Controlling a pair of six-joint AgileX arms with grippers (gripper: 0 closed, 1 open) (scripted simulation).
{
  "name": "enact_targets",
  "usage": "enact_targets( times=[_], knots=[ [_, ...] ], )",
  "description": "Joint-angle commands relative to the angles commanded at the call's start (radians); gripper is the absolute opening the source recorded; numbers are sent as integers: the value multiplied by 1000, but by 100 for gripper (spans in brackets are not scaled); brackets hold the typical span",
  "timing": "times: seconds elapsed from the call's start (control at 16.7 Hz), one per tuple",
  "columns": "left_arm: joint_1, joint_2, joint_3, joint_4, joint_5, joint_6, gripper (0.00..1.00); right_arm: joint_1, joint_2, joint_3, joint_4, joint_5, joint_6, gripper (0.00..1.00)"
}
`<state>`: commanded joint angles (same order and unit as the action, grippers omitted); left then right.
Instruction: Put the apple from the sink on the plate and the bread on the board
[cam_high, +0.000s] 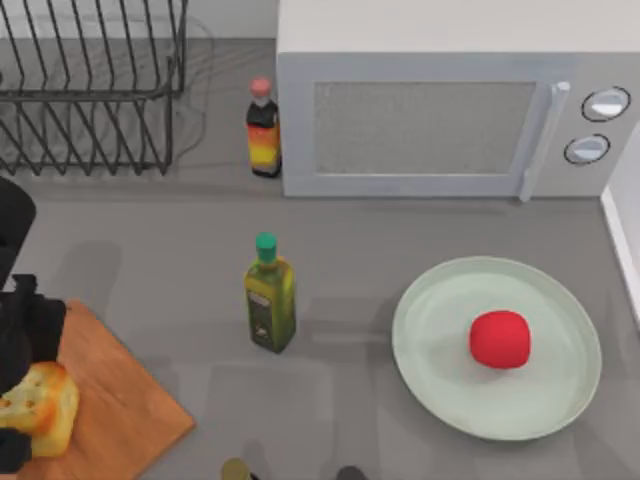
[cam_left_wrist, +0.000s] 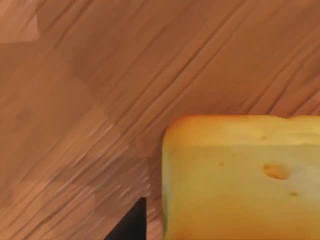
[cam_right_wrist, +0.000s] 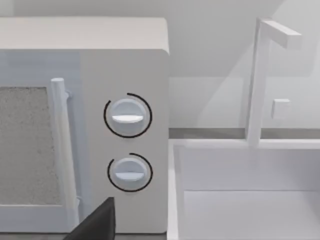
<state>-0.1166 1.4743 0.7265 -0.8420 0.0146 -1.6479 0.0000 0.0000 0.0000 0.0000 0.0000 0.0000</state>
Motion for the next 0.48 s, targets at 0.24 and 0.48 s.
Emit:
enact_targets(
  times=[0.24, 0.48],
  knots=[
    [0, 0, 0, 0, 0, 0, 100, 0, 0, 0, 0, 0, 0, 100],
    [0, 0, 0, 0, 0, 0, 100, 0, 0, 0, 0, 0, 0, 100]
  ],
)
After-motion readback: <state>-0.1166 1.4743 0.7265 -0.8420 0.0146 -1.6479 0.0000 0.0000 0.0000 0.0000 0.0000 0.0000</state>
